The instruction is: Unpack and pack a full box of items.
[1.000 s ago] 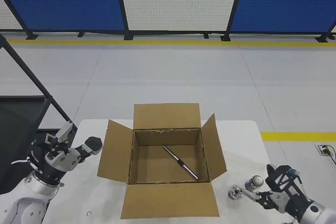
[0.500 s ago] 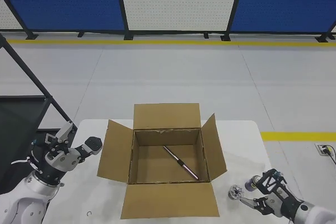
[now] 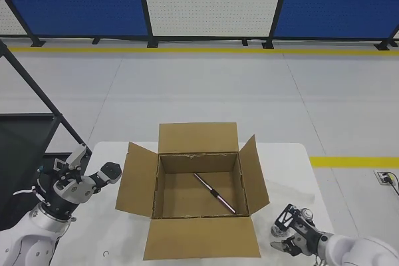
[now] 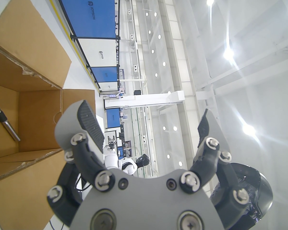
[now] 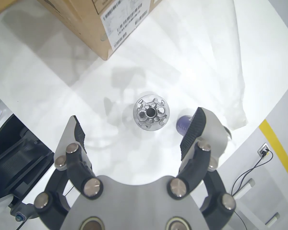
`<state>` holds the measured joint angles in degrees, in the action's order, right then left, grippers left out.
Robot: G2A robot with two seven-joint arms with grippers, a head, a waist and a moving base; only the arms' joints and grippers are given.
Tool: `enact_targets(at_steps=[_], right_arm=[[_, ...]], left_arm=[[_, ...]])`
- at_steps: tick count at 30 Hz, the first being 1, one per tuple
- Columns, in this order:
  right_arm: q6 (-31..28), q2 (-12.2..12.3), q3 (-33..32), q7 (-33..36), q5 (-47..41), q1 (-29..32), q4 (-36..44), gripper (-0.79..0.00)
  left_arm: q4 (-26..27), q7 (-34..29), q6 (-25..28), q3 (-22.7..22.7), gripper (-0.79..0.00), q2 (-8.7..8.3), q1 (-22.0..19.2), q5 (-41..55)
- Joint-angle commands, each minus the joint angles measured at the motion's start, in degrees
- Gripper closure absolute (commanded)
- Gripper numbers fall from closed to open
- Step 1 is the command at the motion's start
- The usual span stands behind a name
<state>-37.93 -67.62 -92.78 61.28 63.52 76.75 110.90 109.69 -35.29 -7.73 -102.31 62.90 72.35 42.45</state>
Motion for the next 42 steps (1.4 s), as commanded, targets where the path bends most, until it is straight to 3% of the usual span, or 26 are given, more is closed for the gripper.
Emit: enact_targets(at_steps=[1,14,17,21,23,27,30,32,34,42], right_arm=[[0.2,0.2,0.6,-0.1,-0.1,-0.8,-1.7,-0.785],[2.8,0.8,5.7,-0.1,0.6,-5.9,-9.4,-0.785],[3.6,1.0,6.4,-0.1,0.8,-7.0,-11.1,-0.727],[3.9,1.2,7.0,-0.2,0.5,-8.0,-13.1,-0.705],[3.9,1.3,7.2,-0.3,0.0,-8.6,-14.2,-0.643],[3.8,1.6,7.7,-0.5,-0.4,-9.3,-15.6,-0.339],[3.5,1.8,7.6,-1.3,-1.0,-9.0,-15.3,-0.212],[3.3,2.1,7.1,-1.7,-0.9,-8.5,-14.4,-0.040],[3.4,2.3,6.3,-2.4,-1.0,-7.6,-13.1,0.000],[2.0,3.7,-1.7,-6.1,-2.8,0.9,-0.3,0.000]], left_arm=[[0.0,0.0,0.0,0.0,-0.785,0.00,0.0,0.0],[0.0,0.0,0.0,0.0,-0.785,0.00,0.0,0.0],[0.0,0.0,0.0,0.0,-0.785,0.00,0.0,0.0],[0.0,0.0,0.0,0.0,-0.785,0.00,0.0,0.0],[0.0,0.0,0.0,0.0,-0.785,0.00,0.0,0.0],[0.0,0.0,0.0,0.0,-0.785,0.00,0.0,0.0],[0.0,0.0,0.0,0.0,-0.785,0.00,0.0,0.0],[0.0,0.0,0.0,0.0,-0.785,0.00,0.0,0.0],[0.0,0.0,0.0,0.0,-0.785,0.00,0.0,0.0],[0.0,0.0,0.0,0.0,-0.785,0.00,0.0,0.0]])
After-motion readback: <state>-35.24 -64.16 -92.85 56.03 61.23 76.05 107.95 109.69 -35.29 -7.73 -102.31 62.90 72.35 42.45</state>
